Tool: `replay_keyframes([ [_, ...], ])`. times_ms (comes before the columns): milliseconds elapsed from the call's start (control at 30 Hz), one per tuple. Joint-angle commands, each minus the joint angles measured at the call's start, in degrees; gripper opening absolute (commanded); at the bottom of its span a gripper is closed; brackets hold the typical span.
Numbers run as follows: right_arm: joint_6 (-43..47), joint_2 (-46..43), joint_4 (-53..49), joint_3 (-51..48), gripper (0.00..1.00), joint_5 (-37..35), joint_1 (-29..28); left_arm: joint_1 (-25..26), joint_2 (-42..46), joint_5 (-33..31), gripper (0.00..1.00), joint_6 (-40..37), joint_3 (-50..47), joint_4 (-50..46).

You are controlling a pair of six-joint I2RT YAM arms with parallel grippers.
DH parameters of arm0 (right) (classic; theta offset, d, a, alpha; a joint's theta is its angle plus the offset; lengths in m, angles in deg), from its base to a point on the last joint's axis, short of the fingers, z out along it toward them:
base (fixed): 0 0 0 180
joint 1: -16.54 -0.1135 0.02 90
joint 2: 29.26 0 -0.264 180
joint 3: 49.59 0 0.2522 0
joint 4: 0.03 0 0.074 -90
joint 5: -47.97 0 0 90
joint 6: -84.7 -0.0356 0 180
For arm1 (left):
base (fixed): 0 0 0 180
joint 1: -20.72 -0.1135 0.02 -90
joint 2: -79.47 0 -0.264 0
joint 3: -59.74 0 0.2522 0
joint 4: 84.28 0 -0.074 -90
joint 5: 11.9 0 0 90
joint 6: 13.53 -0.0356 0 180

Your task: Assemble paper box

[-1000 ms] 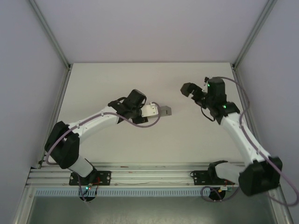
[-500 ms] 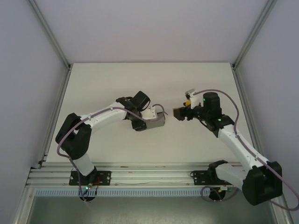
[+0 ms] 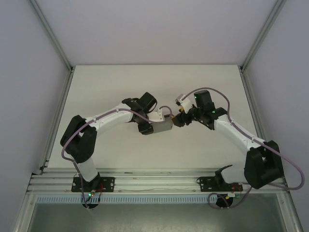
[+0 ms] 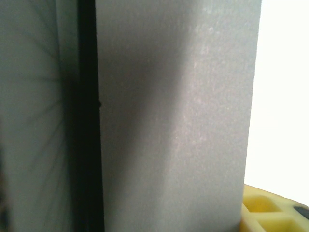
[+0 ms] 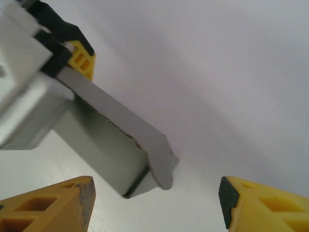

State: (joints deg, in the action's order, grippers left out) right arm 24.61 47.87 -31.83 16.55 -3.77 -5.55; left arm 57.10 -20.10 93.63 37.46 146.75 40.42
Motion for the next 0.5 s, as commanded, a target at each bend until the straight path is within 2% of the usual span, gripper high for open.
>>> replay_keyframes([
  [0,2.81,3.27,-1.43,3.34,0.66,-0.76,-0.10,0.01,0.01,1.40,0.58,-0.67,1.57,-1.76],
  [100,3.11,6.42,-0.68,5.09,0.58,0.91,-0.15,0.01,-0.09,1.56,0.57,-0.73,1.58,-1.63],
  [367,2.31,8.62,-4.28,8.29,0.10,3.65,-0.27,0.01,0.20,1.43,0.56,-0.38,1.10,-0.06],
  [433,0.22,7.77,-5.92,8.82,0.03,3.68,-0.31,0.01,-0.09,1.10,0.55,-0.03,1.17,0.27],
  [467,-1.24,7.37,-6.84,9.10,0.03,3.54,-0.62,-0.04,-0.25,0.96,0.55,0.19,1.19,0.41],
])
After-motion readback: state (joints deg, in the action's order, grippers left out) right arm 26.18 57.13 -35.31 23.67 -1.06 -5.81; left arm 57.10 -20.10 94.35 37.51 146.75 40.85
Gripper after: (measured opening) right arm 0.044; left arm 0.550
